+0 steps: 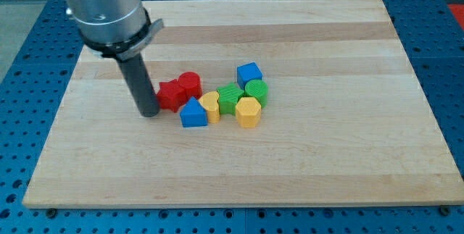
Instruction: Push the blue cube closer to the green star
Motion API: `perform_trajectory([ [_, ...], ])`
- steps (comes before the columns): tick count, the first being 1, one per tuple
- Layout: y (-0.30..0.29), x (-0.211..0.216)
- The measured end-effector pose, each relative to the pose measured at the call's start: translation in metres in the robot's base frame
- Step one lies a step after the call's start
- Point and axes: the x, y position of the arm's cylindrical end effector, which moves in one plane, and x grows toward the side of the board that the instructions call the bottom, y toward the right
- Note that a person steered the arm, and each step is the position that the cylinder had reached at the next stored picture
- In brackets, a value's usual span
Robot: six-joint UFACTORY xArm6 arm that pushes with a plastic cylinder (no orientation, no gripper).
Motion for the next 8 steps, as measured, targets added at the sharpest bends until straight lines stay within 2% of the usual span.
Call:
perform_trajectory([
  [1, 0.018, -0.014],
  [2, 0.018, -0.009],
  [4, -0.017, -0.011],
  [5, -0.031, -0.084],
  [6, -0.018, -0.162],
  [7, 0.073, -0.18],
  [8, 0.173, -0.125],
])
